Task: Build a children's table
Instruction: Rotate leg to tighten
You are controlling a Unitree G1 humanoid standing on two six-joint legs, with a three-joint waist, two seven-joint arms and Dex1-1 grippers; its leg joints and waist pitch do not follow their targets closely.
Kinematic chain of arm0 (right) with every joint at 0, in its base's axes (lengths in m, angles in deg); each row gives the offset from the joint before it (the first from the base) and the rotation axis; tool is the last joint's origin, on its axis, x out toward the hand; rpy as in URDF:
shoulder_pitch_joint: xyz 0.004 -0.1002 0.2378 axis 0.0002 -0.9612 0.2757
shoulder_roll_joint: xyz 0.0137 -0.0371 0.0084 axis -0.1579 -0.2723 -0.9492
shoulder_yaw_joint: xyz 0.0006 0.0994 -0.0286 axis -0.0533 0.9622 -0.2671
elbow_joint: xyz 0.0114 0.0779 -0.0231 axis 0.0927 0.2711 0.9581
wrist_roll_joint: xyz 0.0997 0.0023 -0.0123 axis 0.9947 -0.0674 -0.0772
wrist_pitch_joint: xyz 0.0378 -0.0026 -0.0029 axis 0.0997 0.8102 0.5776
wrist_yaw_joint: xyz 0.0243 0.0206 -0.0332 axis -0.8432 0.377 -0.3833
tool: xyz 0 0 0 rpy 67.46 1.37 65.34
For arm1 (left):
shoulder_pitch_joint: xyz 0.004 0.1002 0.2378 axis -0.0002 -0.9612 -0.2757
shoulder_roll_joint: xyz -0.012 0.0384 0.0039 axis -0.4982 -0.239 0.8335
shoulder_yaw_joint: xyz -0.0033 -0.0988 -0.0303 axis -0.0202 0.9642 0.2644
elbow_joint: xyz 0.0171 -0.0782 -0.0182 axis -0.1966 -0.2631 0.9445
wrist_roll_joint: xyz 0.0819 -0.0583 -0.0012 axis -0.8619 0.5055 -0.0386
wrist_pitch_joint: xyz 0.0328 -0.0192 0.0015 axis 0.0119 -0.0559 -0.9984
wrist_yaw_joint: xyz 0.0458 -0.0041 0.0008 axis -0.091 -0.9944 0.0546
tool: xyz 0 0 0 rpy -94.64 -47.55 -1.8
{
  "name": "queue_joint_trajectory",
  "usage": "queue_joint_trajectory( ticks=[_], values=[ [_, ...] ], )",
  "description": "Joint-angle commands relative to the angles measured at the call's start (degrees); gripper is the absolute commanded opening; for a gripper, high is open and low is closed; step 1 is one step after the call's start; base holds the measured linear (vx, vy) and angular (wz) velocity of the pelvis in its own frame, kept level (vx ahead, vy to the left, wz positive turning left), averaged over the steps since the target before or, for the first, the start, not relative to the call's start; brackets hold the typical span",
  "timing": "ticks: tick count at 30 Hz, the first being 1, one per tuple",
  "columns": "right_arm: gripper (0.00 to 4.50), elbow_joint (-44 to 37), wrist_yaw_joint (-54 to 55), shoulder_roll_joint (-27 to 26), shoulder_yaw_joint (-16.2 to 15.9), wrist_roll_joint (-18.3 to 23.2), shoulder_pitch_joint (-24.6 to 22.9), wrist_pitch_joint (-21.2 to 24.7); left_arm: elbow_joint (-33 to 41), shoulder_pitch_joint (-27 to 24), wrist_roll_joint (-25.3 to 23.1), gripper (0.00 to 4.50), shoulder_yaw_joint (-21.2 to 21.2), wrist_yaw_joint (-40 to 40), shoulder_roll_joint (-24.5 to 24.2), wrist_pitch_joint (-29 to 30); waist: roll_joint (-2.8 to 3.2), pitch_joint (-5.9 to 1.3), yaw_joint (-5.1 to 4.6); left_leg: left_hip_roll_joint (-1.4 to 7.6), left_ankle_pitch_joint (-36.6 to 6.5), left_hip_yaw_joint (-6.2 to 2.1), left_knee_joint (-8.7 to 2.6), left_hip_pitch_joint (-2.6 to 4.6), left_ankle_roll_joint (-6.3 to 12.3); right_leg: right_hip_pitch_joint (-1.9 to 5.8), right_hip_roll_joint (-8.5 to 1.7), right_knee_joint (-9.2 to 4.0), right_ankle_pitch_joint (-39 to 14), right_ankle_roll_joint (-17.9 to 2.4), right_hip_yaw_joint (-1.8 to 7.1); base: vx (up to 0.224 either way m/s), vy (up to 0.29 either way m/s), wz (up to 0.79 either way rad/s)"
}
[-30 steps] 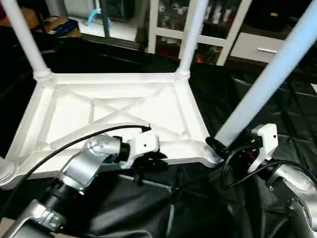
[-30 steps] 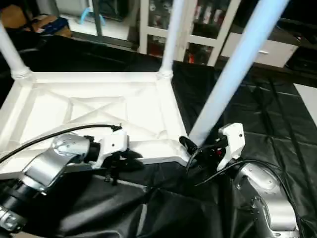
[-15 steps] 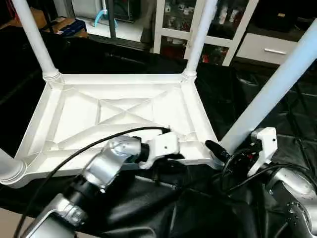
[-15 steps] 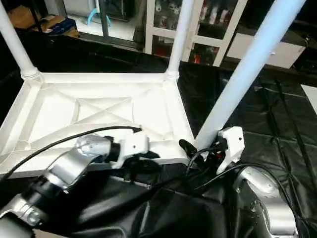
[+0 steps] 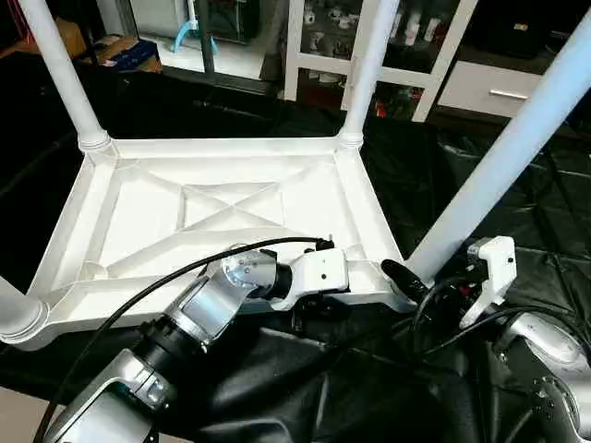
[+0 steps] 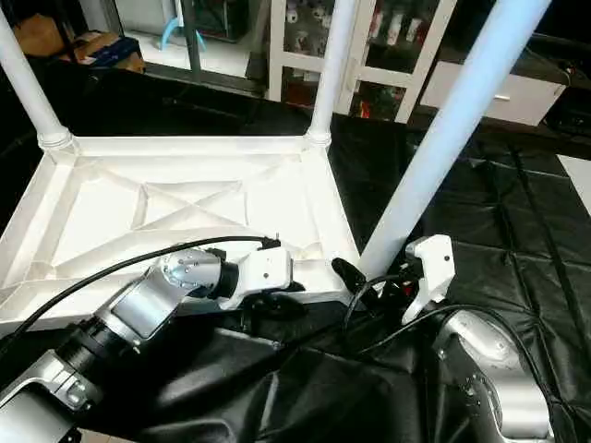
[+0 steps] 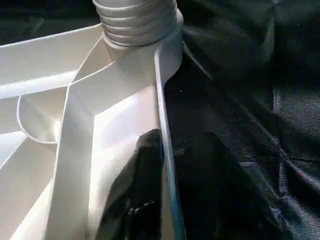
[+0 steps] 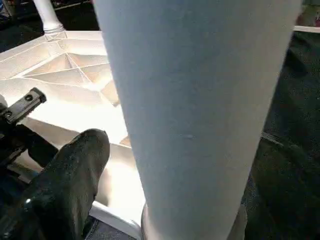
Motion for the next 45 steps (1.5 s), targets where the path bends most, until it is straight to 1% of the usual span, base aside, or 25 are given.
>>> queue_joint_trajectory(
  ticks=[1, 5, 6, 7, 9, 10, 13, 17, 18, 19, 20, 21, 23, 26, 27, 28, 30, 31, 32, 34, 36, 37, 38, 40, 45],
  values=[
    [4.50, -1.5, 0.0, 0.2, 1.4, 0.6, 0.0, 0.7, -3.1, -0.4, -2.3, 0.81, -0.2, -0.7, -0.7, 1.1, 0.04, -2.84, -0.24, 3.29, -11.2, -1.51, -4.38, 0.82, 3.41, 2.13, -3.20, -3.58, -11.6, -13.5, 1.76, 0.000, 0.000, 0.00],
    [4.50, -3.1, -3.0, 1.6, 1.4, 2.5, -0.2, 1.4, -3.9, -0.4, -2.6, 0.45, -0.7, 0.5, -1.7, 2.0, 0.08, -2.72, -0.34, 3.34, -13.8, -1.73, -4.65, 0.81, 2.48, 1.97, -3.23, -4.06, -16.1, -11.8, 1.74, 0.000, 0.000, 0.00],
    [4.50, -3.5, -3.8, 2.1, 1.3, 2.7, -0.4, 1.5, -3.9, -0.6, -2.5, 0.35, -0.8, 0.8, -2.0, 1.8, 0.19, -2.74, -0.39, 3.35, -13.9, -1.84, -4.73, 0.74, 2.32, 2.03, -3.26, -4.09, -16.4, -11.5, 1.72, 0.000, 0.000, 0.00],
    [4.50, -3.8, -4.4, 2.5, 1.2, 2.8, -0.5, 1.6, -4.0, -0.7, -2.5, 0.24, -0.8, 1.0, -2.1, 1.7, 0.11, -2.77, -0.46, 3.35, -13.8, -1.89, -4.73, 0.65, 2.39, 2.08, -3.23, -4.04, -16.1, -11.3, 1.71, 0.000, 0.000, 0.00],
    [4.50, -4.5, -5.8, 3.6, 1.2, 3.3, -0.8, 1.9, -3.8, -1.0, -2.4, 0.12, -1.2, 2.2, -2.9, 1.5, 0.15, -2.83, -0.57, 3.31, -13.4, -1.82, -4.61, 0.64, 2.68, 2.01, -3.25, -3.99, -15.4, -11.7, 1.72, 0.000, 0.000, 0.00],
    [4.50, -5.3, -7.3, 4.8, 1.2, 3.8, -1.0, 2.4, -3.4, -1.4, -2.5, 0.06, -1.8, 3.7, -3.9, 1.2, 0.51, -2.92, -0.58, 3.31, -13.2, -1.84, -4.60, 0.70, 2.79, 2.01, -3.25, -4.04, -14.8, -12.0, 1.69, 0.000, 0.000, 0.00],
    [4.50, -5.1, -9.6, 7.1, 0.6, 3.4, -0.8, 3.0, -2.0, -2.5, -1.7, 0.02, -2.2, 6.4, -5.7, 0.5, 0.43, -2.99, -0.74, 3.28, -12.5, -1.89, -4.56, 0.49, 3.37, 2.24, -3.18, -3.80, -13.2, -12.5, 1.63, 0.000, 0.000, 0.00],
    [4.50, -3.9, -11.7, 8.7, 0.1, 3.0, 0.2, 3.5, 0.7, -3.8, 0.3, 0.02, -2.1, 10.5, -7.7, -0.5, 0.58, -2.96, -1.03, 3.38, -12.3, -1.80, -4.58, 0.62, 3.74, 2.01, -3.20, -3.75, -13.3, -13.2, 1.61, 0.000, 0.000, 0.00],
    [4.50, -3.6, -14.3, 9.9, -0.8, 3.7, 0.8, 4.6, 2.3, -4.5, 0.7, 0.02, -1.8, 11.0, -8.5, -0.6, 0.29, -3.03, -1.20, 3.41, -12.1, -1.79, -4.52, 0.60, 3.86, 2.10, -3.18, -3.62, -12.8, -13.5, 1.57, 0.000, 0.000, 0.00],
    [4.50, -3.5, -14.8, 10.2, -0.9, 3.8, 0.9, 4.8, 2.5, -4.6, 0.7, 0.02, -1.8, 11.1, -8.7, -0.6, 0.46, -3.01, -1.15, 3.44, -12.0, -1.89, -4.56, 0.59, 3.94, 2.17, -3.21, -3.49, -12.6, -13.8, 1.54, 0.000, 0.000, 0.00],
    [4.50, -3.4, -16.3, 11.0, -1.5, 3.8, 1.0, 5.0, 3.4, -5.1, 0.9, 0.02, -1.8, 11.6, -9.3, -0.7, 0.51, -3.00, -1.14, 3.52, -11.8, -1.76, -4.51, 0.79, 4.20, 2.00, -3.18, -3.58, -12.3, -13.9, 1.57, 0.000, 0.000, 0.00],
    [4.50, -3.4, -17.9, 12.0, -2.1, 4.0, 1.1, 5.5, 3.9, -5.5, 1.1, 0.02, -1.8, 12.1, -9.9, -0.8, 0.59, -2.99, -1.15, 3.52, -11.3, -1.75, -4.51, 0.72, 4.35, 2.09, -3.19, -3.48, -11.5, -14.2, 1.57, 0.000, 0.000, 0.00],
    [4.50, -3.3, -20.2, 13.5, -2.9, 4.4, 1.1, 6.2, 4.7, -6.1, 1.2, 0.02, -1.8, 12.6, -10.5, -0.9, 0.15, -2.97, -1.14, 3.60, -10.8, -1.76, -4.49, 0.65, 4.76, 2.23, -3.28, -3.40, -11.3, -14.2, 1.55, 0.000, 0.000, 0.00],
    [4.50, -2.8, -23.8, 15.4, -4.2, 4.2, 1.3, 6.3, 5.8, -6.9, 1.7, 0.02, -1.8, 13.1, -11.1, -0.9, 0.10, -2.92, -1.10, 3.60, -10.1, -1.69, -4.36, 0.70, 5.31, 2.18, -3.39, -3.36, -10.9, -14.4, 1.61, 0.000, 0.000, 0.00],
    [4.32, -2.2, -26.0, 16.4, -5.2, 3.9, 1.7, 6.1, 6.5, -7.3, 2.0, 0.00, -1.8, 13.4, -11.4, -0.8, -0.06, -2.94, -1.12, 3.64, -10.2, -1.74, -4.36, 0.65, 5.47, 2.27, -3.46, -3.31, -11.3, -14.4, 1.57, 0.000, 0.000, 0.00],
    [4.22, -2.0, -26.5, 16.6, -5.4, 3.8, 1.9, 6.1, 6.7, -7.4, 2.1, 0.00, -1.8, 13.4, -11.5, -0.8, -0.02, -2.86, -1.16, 3.64, -10.2, -1.70, -4.35, 0.65, 5.56, 2.20, -3.51, -3.44, -12.0, -14.3, 1.63, 0.000, 0.000, 0.00],
    [4.11, -1.6, -26.8, 16.6, -5.5, 3.7, 2.2, 6.0, 6.9, -7.5, 2.1, 0.00, -1.7, 13.6, -11.6, -0.8, -0.05, -2.82, -1.18, 3.60, -10.4, -1.67, -4.35, 0.68, 5.40, 2.08, -3.46, -3.53, -12.8, -14.2, 1.64, 0.000, 0.000, 0.00],
    [4.11, -0.4, -27.3, 16.5, -5.3, 3.3, 3.3, 5.7, 7.3, -7.7, 2.2, 0.00, -1.4, 13.8, -12.0, -0.6, -0.28, -2.91, -1.19, 3.62, -10.4, -1.70, -4.33, 0.71, 5.31, 2.12, -3.51, -3.50, -13.2, -14.1, 1.63, 0.000, 0.000, 0.00],
    [3.90, 0.0, -27.5, 16.5, -5.3, 3.2, 3.7, 5.6, 7.4, -7.7, 2.2, 0.00, -1.3, 13.9, -12.1, -0.6, -0.19, -2.90, -1.18, 3.62, -10.4, -1.73, -4.32, 0.72, 5.30, 2.09, -3.53, -3.46, -13.3, -14.1, 1.62, 0.000, 0.000, 0.00],
    [3.80, 0.5, -27.9, 16.5, -5.2, 3.1, 4.3, 5.6, 7.6, -7.8, 2.2, 0.00, -1.2, 14.0, -12.3, -0.5, -0.12, -2.93, -1.23, 3.61, -9.9, -1.69, -4.28, 0.77, 5.27, 2.04, -3.45, -3.45, -13.0, -14.3, 1.61, 0.000, 0.000, 0.00],
    [3.60, 1.1, -28.9, 16.9, -5.1, 3.2, 5.2, 5.5, 8.0, -7.9, 2.1, 0.00, -1.1, 14.0, -12.7, -0.4, -0.28, -3.08, -1.23, 3.57, -8.5, -1.62, -4.14, 0.77, 5.70, 2.17, -3.38, -3.13, -10.8, -14.7, 1.59, 0.000, 0.000, 0.00],
    [3.60, 1.3, -29.2, 17.1, -5.2, 3.3, 5.3, 5.4, 8.1, -8.0, 2.1, 0.00, -1.1, 14.0, -12.7, -0.3, -0.20, -3.10, -1.19, 3.58, -8.2, -1.63, -4.12, 0.75, 5.84, 2.21, -3.41, -3.06, -10.3, -14.8, 1.59, 0.000, 0.000, 0.00],
    [3.34, 1.4, -29.3, 17.1, -5.2, 3.3, 5.4, 5.3, 8.1, -8.0, 2.1, 0.00, -1.1, 14.0, -12.8, -0.3, -0.25, -3.15, -1.19, 3.59, -7.7, -1.60, -4.05, 0.74, 6.13, 2.27, -3.42, -2.97, -9.5, -15.1, 1.58, 0.000, 0.000, 0.00],
    [3.26, 1.9, -30.3, 17.5, -5.6, 3.2, 5.5, 4.8, 8.4, -8.2, 2.1, 0.00, -1.1, 14.1, -12.8, -0.1, -0.20, -3.17, -1.13, 3.56, -7.2, -1.55, -4.00, 0.77, 6.54, 2.27, -3.39, -2.93, -8.8, -15.6, 1.56, 0.000, 0.000, 0.00],
    [2.83, 1.5, -31.6, 17.5, -6.0, 3.5, 4.9, 5.4, 8.5, -8.3, 2.5, 0.00, -0.7, 13.9, -12.6, 0.1, -0.27, -3.11, -1.17, 3.57, -8.7, -1.59, -4.05, 0.76, 6.18, 2.28, -3.42, -3.12, -10.6, -15.3, 1.57, 0.000, 0.000, 0.00]
  ],
)
